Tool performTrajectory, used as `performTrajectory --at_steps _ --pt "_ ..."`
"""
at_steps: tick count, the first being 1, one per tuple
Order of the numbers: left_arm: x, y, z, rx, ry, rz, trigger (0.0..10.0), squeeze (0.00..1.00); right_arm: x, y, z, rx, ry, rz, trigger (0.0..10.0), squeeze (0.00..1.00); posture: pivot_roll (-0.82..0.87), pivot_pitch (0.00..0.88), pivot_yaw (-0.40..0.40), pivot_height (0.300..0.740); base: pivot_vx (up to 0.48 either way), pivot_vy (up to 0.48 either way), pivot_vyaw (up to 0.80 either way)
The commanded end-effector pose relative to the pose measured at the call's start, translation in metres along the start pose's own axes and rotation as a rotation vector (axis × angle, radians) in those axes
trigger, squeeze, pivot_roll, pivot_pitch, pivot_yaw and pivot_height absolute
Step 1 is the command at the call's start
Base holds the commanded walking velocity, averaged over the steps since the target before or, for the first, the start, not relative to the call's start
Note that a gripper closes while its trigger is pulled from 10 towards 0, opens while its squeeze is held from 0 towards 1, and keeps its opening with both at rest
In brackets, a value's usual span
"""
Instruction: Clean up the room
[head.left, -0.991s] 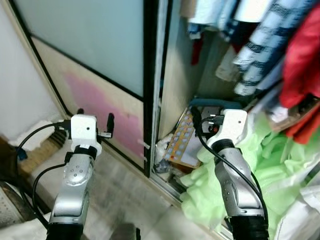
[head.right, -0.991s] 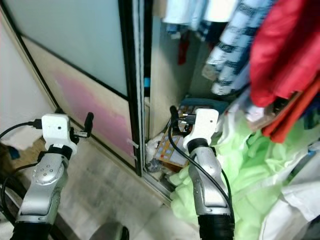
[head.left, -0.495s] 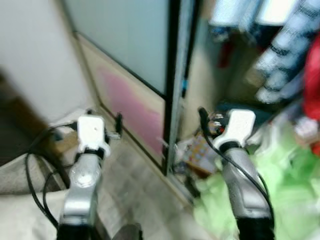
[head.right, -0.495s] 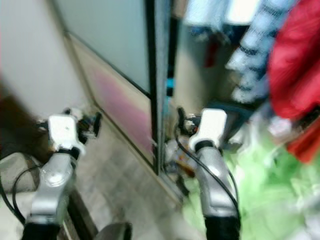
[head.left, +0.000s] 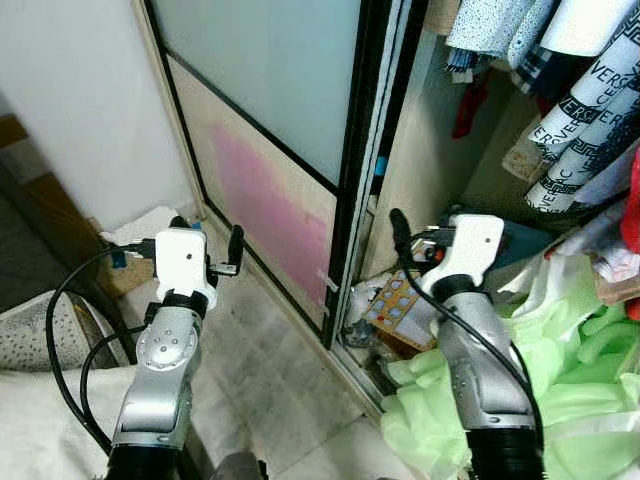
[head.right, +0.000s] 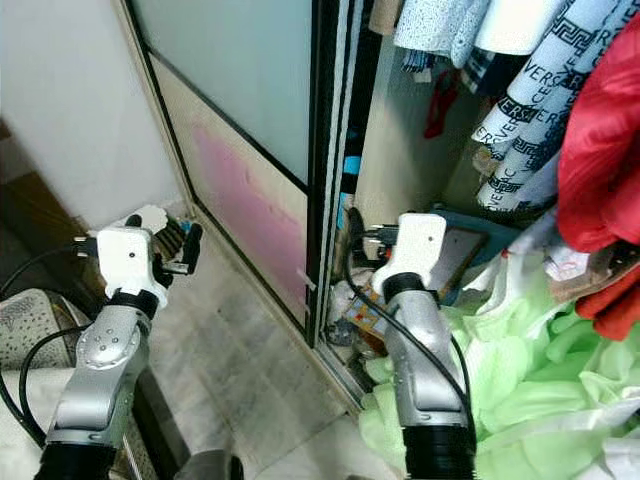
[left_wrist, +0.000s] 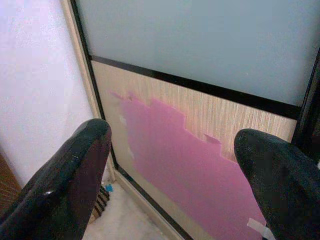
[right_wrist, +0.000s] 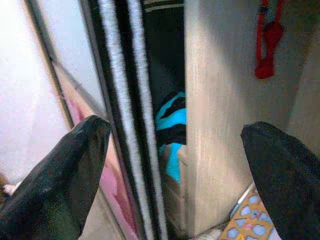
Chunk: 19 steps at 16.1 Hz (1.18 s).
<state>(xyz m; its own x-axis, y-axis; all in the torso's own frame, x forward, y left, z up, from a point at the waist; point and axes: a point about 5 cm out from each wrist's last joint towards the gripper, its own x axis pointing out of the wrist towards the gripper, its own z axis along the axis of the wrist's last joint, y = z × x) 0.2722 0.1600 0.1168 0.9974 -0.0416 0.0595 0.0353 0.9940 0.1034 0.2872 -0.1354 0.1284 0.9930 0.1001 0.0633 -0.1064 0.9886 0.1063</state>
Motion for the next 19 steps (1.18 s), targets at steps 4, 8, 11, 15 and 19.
performTrajectory --at_steps 4,8,11,15,19 --pt "0.002 0.001 0.002 -0.012 0.001 -0.004 10.0 0.0 0.001 0.001 0.003 -0.007 -0.008 0.018 10.0 0.0 0.02 0.0 -0.042 0.74 0.0 0.0 0.0" --pt "0.003 0.004 0.0 -0.028 0.013 0.005 10.0 0.0 0.002 0.003 0.003 -0.012 -0.008 0.03 10.0 0.0 0.02 0.0 -0.043 0.74 0.0 -0.24 0.0" --pt "0.003 0.003 0.0 -0.027 0.011 0.005 10.0 0.0 0.002 0.003 0.003 -0.013 -0.006 0.031 10.0 0.0 0.02 0.0 -0.045 0.74 0.0 -0.48 0.0" --pt "0.004 0.006 0.002 -0.034 -0.002 0.052 10.0 0.0 0.003 0.003 0.003 -0.01 -0.006 0.031 10.0 0.0 0.02 0.0 -0.044 0.74 0.0 -0.12 0.0" --pt "0.005 0.012 0.001 -0.038 0.015 0.113 10.0 0.0 0.004 0.005 0.002 -0.013 0.004 0.048 10.0 0.0 0.02 0.0 -0.047 0.74 0.0 0.0 0.0"
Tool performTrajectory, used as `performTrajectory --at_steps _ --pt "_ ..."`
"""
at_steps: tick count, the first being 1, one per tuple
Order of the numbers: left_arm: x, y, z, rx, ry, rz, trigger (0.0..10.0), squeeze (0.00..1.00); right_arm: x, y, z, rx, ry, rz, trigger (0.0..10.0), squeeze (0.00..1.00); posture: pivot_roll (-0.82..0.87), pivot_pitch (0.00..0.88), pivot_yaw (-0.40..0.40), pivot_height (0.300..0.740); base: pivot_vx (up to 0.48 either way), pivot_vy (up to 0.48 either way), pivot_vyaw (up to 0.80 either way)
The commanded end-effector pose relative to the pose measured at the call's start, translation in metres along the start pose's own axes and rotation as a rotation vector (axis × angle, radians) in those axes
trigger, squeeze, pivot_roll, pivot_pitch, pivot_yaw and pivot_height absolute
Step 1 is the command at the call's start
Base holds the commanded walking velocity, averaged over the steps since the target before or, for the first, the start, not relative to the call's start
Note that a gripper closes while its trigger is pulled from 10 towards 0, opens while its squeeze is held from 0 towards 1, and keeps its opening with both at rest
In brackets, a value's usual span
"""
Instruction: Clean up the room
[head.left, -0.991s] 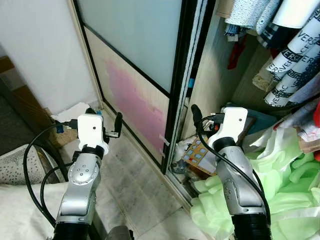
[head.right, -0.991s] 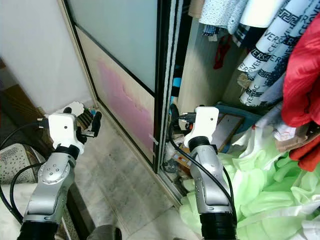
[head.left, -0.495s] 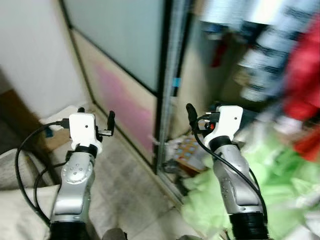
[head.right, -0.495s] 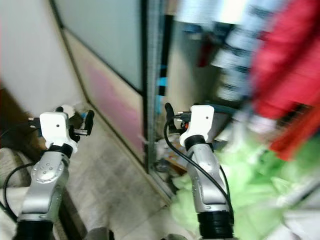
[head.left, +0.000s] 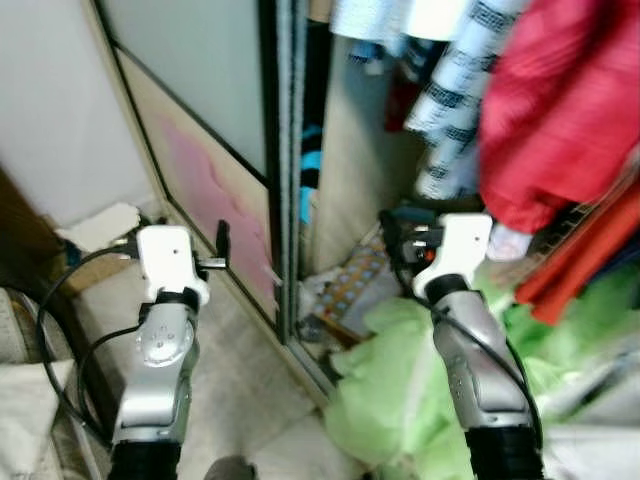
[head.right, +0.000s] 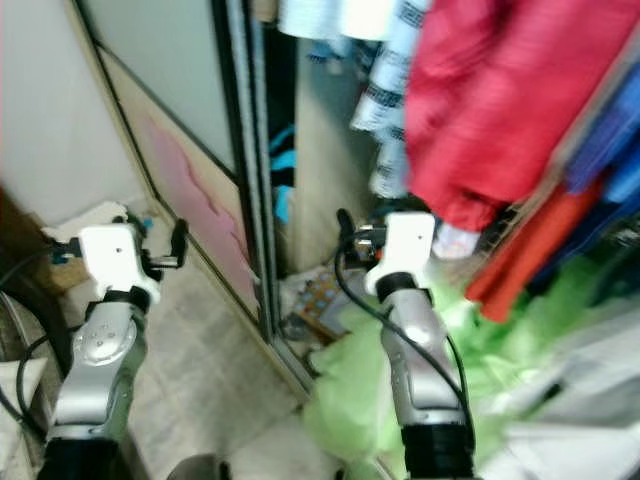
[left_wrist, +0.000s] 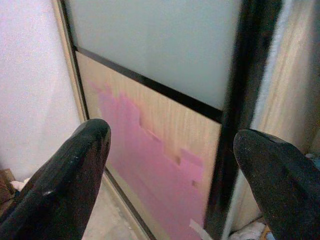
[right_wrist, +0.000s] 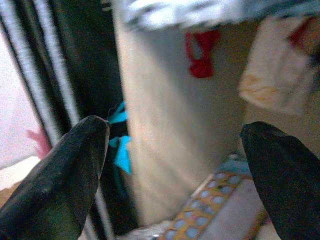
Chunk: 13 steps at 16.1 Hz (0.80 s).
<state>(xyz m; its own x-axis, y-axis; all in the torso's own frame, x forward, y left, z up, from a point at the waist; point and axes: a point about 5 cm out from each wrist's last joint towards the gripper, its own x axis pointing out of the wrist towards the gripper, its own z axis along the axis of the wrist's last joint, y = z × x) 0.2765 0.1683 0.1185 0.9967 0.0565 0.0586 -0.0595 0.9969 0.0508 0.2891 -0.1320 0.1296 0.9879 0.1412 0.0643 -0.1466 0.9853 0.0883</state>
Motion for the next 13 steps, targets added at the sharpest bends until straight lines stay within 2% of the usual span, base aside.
performTrajectory --at_steps 1,5,9,13 --pt "0.0014 0.0039 -0.0003 0.005 0.01 0.015 10.0 0.0 0.002 0.0021 0.0011 0.0 0.004 0.013 10.0 0.0 0.02 0.0 -0.047 0.74 0.0 0.0 0.0" --pt "0.0016 0.0033 -0.0007 -0.005 0.012 0.002 10.0 0.0 0.0021 0.0031 0.0012 -0.005 0.003 0.02 10.0 0.0 0.02 0.0 -0.047 0.74 0.0 0.0 0.0" --pt "0.0031 0.0033 0.0011 -0.016 0.011 0.01 10.0 0.0 0.002 0.0049 0.0023 -0.013 -0.005 0.035 10.0 0.0 0.02 0.0 -0.045 0.74 0.0 0.0 0.8" --pt "0.0036 -0.0006 0.0035 -0.005 -0.003 -0.028 10.0 0.0 0.0038 0.0059 0.0028 -0.002 -0.005 0.047 10.0 0.0 0.02 0.0 -0.047 0.74 0.0 0.0 0.8"
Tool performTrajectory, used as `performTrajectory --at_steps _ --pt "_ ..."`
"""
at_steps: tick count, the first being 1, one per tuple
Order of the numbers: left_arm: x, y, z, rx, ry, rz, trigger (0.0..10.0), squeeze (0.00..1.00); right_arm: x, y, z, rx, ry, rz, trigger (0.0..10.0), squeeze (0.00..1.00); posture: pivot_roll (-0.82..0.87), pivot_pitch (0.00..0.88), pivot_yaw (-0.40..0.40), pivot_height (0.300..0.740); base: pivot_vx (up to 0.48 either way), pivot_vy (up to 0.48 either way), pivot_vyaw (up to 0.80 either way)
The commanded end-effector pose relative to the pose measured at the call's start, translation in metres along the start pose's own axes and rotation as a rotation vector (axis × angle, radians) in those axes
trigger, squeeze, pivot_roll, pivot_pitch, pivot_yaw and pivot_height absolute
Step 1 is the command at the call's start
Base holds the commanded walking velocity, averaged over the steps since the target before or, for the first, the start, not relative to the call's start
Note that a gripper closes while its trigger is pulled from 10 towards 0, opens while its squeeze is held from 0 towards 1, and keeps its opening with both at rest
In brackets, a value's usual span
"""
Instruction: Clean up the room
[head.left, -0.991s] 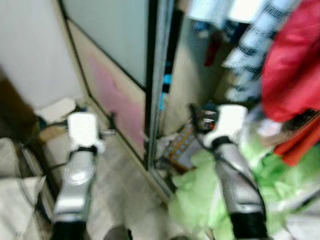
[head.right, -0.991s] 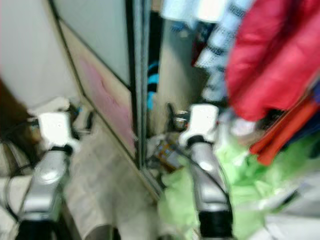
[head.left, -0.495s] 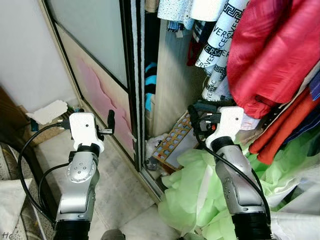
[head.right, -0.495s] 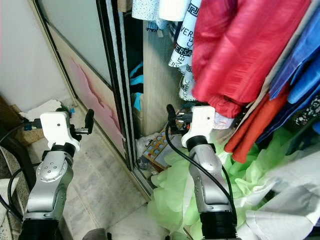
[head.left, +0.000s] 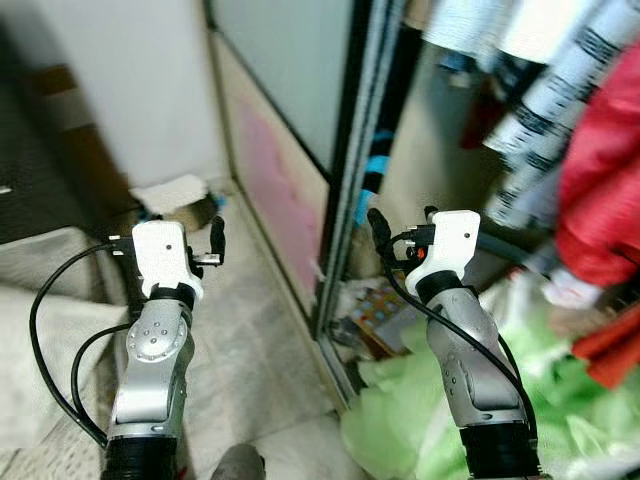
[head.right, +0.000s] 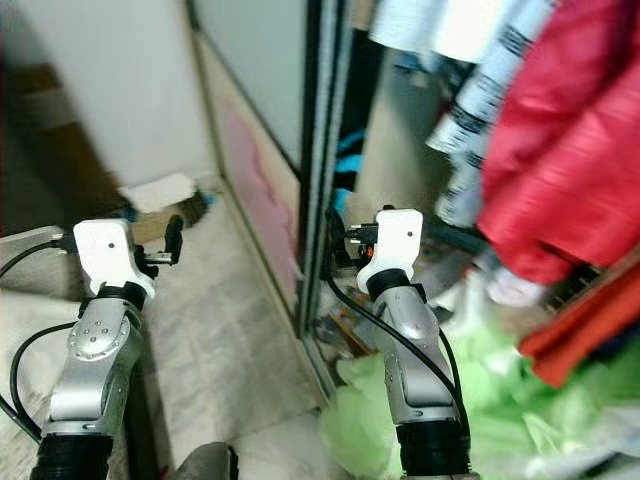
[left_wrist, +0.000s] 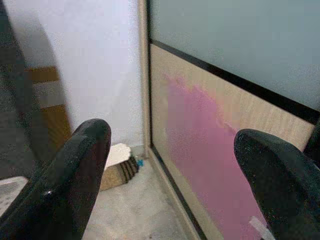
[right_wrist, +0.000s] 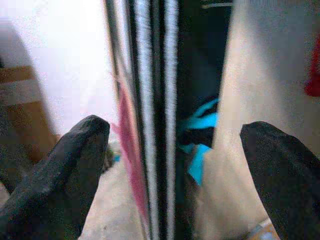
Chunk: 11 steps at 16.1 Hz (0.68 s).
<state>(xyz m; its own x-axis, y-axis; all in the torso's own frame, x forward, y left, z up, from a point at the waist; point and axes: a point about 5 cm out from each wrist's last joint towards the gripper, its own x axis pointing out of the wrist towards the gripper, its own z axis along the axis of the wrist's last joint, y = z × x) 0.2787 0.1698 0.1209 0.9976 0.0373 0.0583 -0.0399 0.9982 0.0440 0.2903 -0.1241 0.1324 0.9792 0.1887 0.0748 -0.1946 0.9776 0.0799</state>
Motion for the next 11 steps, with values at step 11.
performTrajectory --at_steps 11 --pt "-0.0002 -0.0072 0.0026 -0.005 -0.005 -0.04 10.0 0.0 0.0027 -0.0007 0.0009 0.025 -0.003 0.018 10.0 0.0 0.02 0.0 -0.046 0.74 0.0 0.0 0.8"
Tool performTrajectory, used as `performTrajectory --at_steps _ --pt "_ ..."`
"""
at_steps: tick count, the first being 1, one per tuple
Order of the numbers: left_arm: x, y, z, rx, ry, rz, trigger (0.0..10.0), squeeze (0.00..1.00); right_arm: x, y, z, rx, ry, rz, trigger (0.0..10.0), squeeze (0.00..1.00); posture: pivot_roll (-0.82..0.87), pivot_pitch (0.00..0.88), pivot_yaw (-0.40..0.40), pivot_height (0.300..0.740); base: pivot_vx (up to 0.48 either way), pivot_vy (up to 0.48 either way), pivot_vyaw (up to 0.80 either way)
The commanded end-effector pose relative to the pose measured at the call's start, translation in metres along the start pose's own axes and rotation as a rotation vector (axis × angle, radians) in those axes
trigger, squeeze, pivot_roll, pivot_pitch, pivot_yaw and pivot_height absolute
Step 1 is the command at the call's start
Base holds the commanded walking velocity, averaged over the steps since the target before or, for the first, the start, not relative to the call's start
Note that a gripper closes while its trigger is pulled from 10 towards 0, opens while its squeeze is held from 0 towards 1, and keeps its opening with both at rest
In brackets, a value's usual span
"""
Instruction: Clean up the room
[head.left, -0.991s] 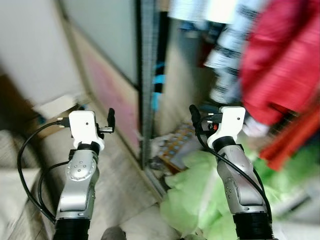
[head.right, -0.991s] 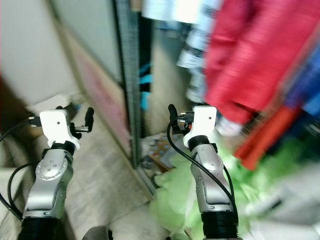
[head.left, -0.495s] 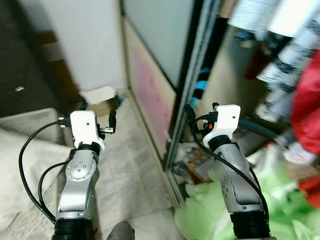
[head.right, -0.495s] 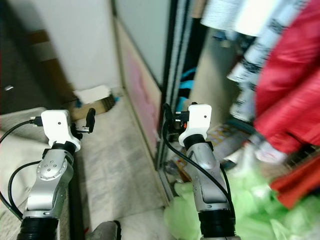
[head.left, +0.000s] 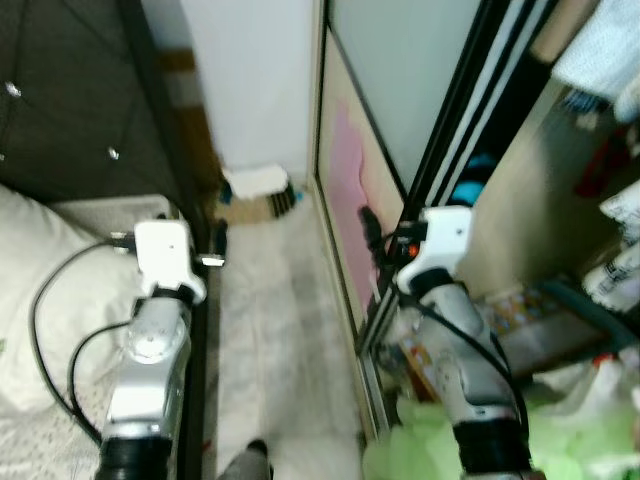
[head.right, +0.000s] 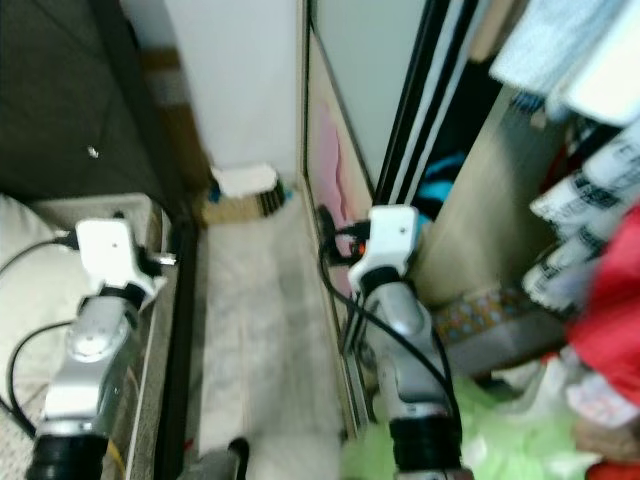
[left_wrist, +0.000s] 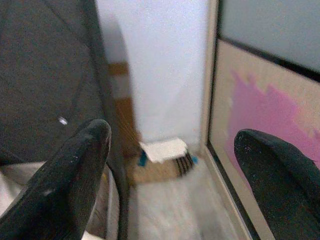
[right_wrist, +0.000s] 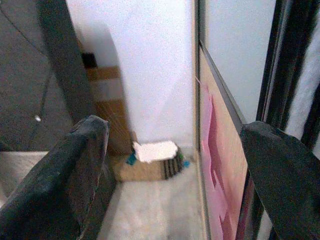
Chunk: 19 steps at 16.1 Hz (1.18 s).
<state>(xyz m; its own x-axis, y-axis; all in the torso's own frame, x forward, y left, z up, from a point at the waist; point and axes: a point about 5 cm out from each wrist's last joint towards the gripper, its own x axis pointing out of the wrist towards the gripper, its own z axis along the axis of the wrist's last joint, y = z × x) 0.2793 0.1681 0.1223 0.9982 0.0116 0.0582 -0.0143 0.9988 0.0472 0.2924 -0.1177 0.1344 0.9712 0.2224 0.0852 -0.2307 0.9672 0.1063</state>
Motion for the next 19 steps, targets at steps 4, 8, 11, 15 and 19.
performTrajectory --at_steps 4,8,11,15,19 --pt "0.002 -0.007 0.003 0.001 -0.005 -0.038 10.0 0.0 0.002 -0.007 0.001 -0.009 -0.001 -0.011 10.0 0.0 0.03 0.0 -0.051 0.74 0.0 0.0 0.8" --pt "0.005 -0.007 0.004 0.006 -0.006 -0.056 10.0 0.0 0.007 -0.007 0.001 0.019 -0.016 -0.024 10.0 0.0 0.04 0.0 -0.036 0.74 0.0 0.0 0.57" --pt "0.009 -0.005 0.006 0.019 -0.014 -0.033 10.0 0.0 0.013 -0.006 0.001 0.027 -0.027 -0.028 10.0 0.0 0.05 0.0 -0.032 0.74 0.0 0.0 0.0" --pt "0.01 -0.012 0.006 -0.003 -0.02 -0.079 10.0 0.0 0.015 -0.007 0.002 0.012 -0.041 -0.02 10.0 0.0 0.04 0.0 -0.04 0.74 0.0 0.0 0.6" --pt "0.005 -0.016 -0.01 -0.04 0.006 -0.087 10.0 0.0 0.012 -0.005 -0.007 0.024 -0.019 -0.015 10.0 0.0 0.02 0.0 -0.056 0.74 0.0 0.0 0.8"
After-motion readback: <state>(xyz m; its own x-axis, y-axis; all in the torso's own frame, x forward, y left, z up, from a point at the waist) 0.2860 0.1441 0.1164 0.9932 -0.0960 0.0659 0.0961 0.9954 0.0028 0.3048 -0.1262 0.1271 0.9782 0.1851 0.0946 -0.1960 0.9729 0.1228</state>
